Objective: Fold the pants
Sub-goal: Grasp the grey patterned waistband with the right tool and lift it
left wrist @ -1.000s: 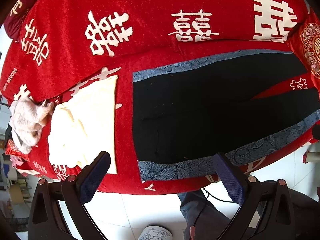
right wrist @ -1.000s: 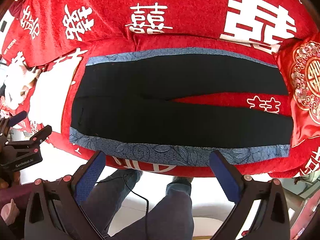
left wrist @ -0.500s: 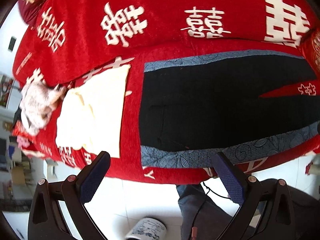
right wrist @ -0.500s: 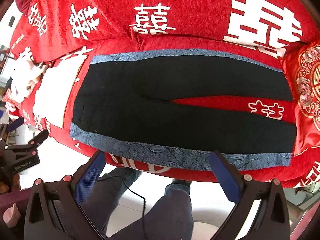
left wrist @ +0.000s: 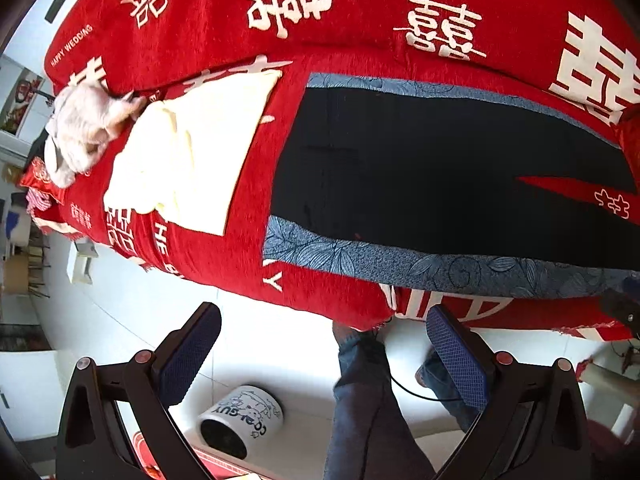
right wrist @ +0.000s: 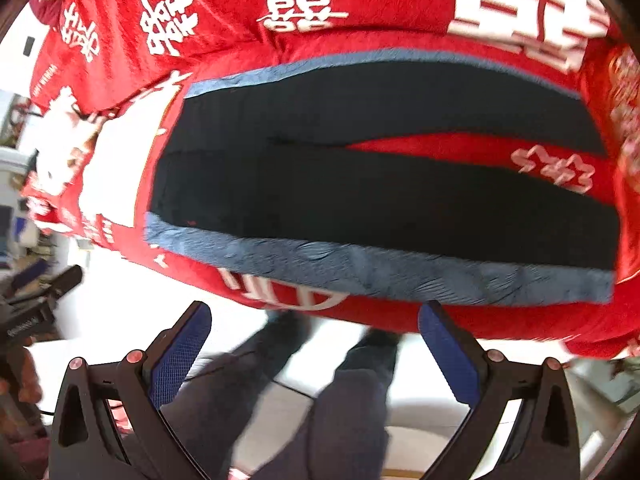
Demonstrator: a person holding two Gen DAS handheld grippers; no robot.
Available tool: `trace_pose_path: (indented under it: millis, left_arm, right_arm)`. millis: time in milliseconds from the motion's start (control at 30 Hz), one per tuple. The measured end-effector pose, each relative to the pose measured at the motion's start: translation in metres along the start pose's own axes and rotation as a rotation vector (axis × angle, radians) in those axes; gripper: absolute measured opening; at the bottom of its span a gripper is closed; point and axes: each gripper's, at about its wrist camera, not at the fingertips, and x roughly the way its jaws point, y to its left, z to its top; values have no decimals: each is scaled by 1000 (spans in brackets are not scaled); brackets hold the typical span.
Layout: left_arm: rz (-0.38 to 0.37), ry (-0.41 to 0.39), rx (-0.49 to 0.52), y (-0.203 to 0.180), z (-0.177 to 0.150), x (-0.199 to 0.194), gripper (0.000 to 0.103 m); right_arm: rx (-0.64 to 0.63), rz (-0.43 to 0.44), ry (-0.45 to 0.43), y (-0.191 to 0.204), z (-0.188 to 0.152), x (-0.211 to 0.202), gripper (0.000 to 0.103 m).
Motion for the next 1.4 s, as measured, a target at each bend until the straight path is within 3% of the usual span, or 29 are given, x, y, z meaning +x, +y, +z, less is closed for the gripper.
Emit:
trace_pose_path:
  millis: [233, 367, 533, 600, 700, 733, 767, 900, 1000, 1067, 1200, 1333, 1367, 1400]
  left_arm:
    - [-62, 16, -42, 33, 8, 61, 103]
    - [-148, 54, -95, 49, 13, 119, 103]
    - [-246, 35, -156, 66, 13, 161, 103]
    - [-306, 16, -185, 76, 11, 173, 91]
    - [-371, 15, -194, 84, 9, 189, 90]
    - [-388, 12, -193, 86, 8, 194, 90]
    - [-403, 9, -187, 87, 6, 200, 90]
    - [-439, 13, -197, 92, 1, 212, 90]
    - [-504, 37, -236, 97, -5, 220, 90]
    - [-536, 56, -248, 97, -6, 224, 90]
    - [-649, 48, -322, 97, 1, 220, 90]
    - [-773, 67, -491, 96, 22, 226, 90]
    - [-785, 71, -517, 94, 26, 229, 88]
    - [-785, 70, -535, 93, 29, 231, 77]
  right_arm:
    - [92, 184, 13, 19, -11, 49, 103]
    - [185, 320, 45, 38, -14, 103, 103]
    - [240, 476, 77, 72, -17, 176, 103]
    - [264, 529, 82, 82, -17, 201, 103]
    - [299, 579, 69, 90, -18, 234, 87]
    - [313, 596, 67, 91, -18, 242, 73]
    - [326, 610, 69, 91, -19, 252, 67]
    - [369, 627, 43, 88, -18, 271, 64]
    - [450, 657, 33, 80, -15, 280, 49]
    - [487, 668, 25, 77, -11, 279, 20]
    - [398, 718, -44, 89, 2, 246, 15]
    - [303, 735, -59, 101, 10, 224, 15]
    - [289, 733, -57, 103, 10, 222, 15]
    - [277, 734, -52, 104, 10, 221, 15]
